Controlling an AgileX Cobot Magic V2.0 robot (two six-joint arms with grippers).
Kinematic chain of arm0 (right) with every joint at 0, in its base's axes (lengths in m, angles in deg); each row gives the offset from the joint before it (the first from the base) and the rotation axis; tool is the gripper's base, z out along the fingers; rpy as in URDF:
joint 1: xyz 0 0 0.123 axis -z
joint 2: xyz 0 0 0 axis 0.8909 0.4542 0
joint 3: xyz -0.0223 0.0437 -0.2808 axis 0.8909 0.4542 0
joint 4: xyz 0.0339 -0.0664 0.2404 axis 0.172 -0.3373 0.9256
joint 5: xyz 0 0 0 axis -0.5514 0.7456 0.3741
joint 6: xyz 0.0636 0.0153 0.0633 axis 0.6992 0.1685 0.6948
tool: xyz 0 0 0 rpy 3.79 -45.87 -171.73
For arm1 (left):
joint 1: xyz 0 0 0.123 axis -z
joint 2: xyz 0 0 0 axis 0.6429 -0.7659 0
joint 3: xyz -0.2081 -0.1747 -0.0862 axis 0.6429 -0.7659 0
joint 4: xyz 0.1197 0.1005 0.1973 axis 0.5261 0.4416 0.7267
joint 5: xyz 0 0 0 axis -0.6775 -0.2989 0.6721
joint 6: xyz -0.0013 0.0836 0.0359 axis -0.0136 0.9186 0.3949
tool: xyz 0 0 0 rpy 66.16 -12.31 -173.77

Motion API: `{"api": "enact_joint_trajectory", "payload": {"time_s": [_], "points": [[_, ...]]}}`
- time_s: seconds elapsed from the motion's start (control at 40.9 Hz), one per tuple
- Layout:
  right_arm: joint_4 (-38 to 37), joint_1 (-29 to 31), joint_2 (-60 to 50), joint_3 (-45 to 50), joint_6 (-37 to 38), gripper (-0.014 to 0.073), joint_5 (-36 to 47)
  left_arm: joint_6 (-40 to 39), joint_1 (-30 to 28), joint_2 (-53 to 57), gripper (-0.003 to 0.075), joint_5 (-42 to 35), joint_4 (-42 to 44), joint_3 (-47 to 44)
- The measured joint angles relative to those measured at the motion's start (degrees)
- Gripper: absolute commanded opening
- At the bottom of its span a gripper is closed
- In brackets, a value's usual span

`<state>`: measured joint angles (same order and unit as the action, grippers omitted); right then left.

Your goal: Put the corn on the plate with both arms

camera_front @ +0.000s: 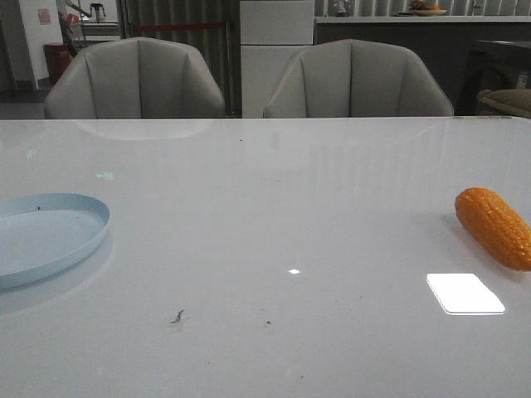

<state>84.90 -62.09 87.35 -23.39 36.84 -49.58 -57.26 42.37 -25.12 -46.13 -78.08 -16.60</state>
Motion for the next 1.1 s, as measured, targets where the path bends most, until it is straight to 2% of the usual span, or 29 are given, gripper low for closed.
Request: {"api": "enact_joint_trajectory", "payload": {"time_s": [0.904, 1.099], "points": [[0.0, 0.0, 0.0, 0.0, 0.0, 0.0057, 0.0, 0.0, 0.0, 0.0, 0.0099, -0.2, 0.0, 0.0], [0.0, 0.0, 0.0, 0.0, 0.0, 0.0057, 0.8, 0.0, 0.0, 0.0, 0.0099, -5.1, 0.0, 0.0]]}}
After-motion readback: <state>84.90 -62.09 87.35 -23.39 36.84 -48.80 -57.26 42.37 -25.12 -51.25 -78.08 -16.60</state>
